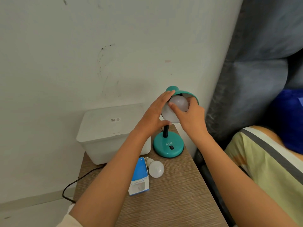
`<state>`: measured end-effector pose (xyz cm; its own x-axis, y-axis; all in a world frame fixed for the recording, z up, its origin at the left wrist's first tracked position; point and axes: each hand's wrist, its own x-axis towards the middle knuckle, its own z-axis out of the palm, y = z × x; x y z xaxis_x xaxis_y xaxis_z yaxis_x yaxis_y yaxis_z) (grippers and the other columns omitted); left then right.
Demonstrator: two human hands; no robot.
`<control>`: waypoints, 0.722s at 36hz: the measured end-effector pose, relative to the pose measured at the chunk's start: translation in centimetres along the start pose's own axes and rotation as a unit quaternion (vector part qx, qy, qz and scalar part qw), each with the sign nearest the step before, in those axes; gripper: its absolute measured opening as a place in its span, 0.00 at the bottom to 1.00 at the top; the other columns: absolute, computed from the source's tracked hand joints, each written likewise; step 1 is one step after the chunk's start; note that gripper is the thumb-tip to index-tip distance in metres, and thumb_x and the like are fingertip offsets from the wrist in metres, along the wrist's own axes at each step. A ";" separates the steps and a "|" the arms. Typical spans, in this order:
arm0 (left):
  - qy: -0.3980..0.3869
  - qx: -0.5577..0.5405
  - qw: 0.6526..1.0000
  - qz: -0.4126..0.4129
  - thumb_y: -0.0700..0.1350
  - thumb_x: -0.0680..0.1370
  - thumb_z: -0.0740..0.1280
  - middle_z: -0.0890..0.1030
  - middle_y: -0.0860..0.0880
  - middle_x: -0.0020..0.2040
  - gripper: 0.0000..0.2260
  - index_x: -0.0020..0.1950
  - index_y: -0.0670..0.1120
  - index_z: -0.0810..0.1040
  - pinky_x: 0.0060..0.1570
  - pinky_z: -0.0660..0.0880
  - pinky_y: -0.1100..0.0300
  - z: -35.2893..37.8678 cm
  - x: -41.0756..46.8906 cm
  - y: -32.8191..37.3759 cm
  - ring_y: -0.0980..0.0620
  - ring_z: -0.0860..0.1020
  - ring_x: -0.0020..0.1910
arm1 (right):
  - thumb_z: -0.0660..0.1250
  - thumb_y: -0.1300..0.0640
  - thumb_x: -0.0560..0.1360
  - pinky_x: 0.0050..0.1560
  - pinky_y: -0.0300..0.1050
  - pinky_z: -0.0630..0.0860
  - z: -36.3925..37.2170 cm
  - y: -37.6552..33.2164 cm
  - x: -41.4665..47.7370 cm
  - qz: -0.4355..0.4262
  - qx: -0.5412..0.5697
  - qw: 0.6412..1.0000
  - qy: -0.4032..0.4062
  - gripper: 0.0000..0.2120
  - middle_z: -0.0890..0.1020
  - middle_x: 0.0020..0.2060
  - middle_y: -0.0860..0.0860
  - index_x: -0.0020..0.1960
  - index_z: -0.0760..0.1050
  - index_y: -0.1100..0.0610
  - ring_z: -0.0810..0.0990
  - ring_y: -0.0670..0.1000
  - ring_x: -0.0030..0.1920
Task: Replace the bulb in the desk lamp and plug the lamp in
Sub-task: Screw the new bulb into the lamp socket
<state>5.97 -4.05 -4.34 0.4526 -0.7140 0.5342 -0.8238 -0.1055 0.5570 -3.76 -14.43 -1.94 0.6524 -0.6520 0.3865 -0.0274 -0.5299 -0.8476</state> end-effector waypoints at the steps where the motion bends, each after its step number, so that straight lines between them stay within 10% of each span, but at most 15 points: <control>1: -0.002 -0.001 1.000 -0.002 0.36 0.65 0.76 0.60 0.52 0.75 0.45 0.74 0.53 0.56 0.68 0.56 0.71 0.0 0.1 0.0 0.61 0.59 0.71 | 0.70 0.45 0.71 0.58 0.50 0.76 0.0 0.0 0.0 -0.002 -0.002 1.000 -0.003 0.26 0.78 0.58 0.55 0.63 0.69 0.58 0.76 0.55 0.58; 10: 0.003 -0.006 1.000 0.001 0.38 0.65 0.77 0.61 0.51 0.75 0.45 0.72 0.56 0.54 0.67 0.56 0.74 -0.3 -0.2 0.1 0.63 0.59 0.69 | 0.72 0.56 0.69 0.58 0.44 0.69 -0.2 -0.4 -0.1 -0.064 -0.118 0.991 -0.022 0.26 0.74 0.63 0.56 0.65 0.68 0.56 0.72 0.55 0.62; 14: -0.004 -0.010 1.000 -0.003 0.38 0.65 0.77 0.61 0.51 0.74 0.45 0.73 0.56 0.55 0.68 0.63 0.61 -0.7 -0.2 0.3 0.58 0.61 0.71 | 0.68 0.65 0.69 0.61 0.46 0.69 -0.3 0.1 -0.4 -0.135 -0.240 0.961 -0.033 0.28 0.72 0.64 0.56 0.68 0.68 0.53 0.71 0.58 0.62; 23: -0.001 0.005 1.000 0.007 0.37 0.65 0.77 0.62 0.49 0.74 0.43 0.74 0.50 0.57 0.66 0.58 0.72 -0.5 -0.2 0.4 0.62 0.60 0.68 | 0.62 0.40 0.74 0.48 0.49 0.82 -0.8 -1.1 0.2 0.168 0.111 0.978 -0.049 0.20 0.82 0.44 0.55 0.53 0.70 0.56 0.84 0.51 0.38; 26: -0.005 0.005 1.000 0.003 0.37 0.65 0.77 0.61 0.50 0.75 0.44 0.74 0.51 0.57 0.67 0.59 0.68 -0.6 -0.2 0.5 0.62 0.59 0.69 | 0.65 0.44 0.73 0.55 0.52 0.79 -0.3 -0.6 0.2 0.163 0.123 0.977 -0.056 0.26 0.77 0.53 0.52 0.64 0.66 0.58 0.81 0.49 0.46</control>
<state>5.70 -3.53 -3.83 0.4444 -0.7215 0.5310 -0.8297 -0.1080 0.5476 -3.86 -14.39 -1.23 0.7187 -0.6935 0.0503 -0.0736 -0.1479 -0.9863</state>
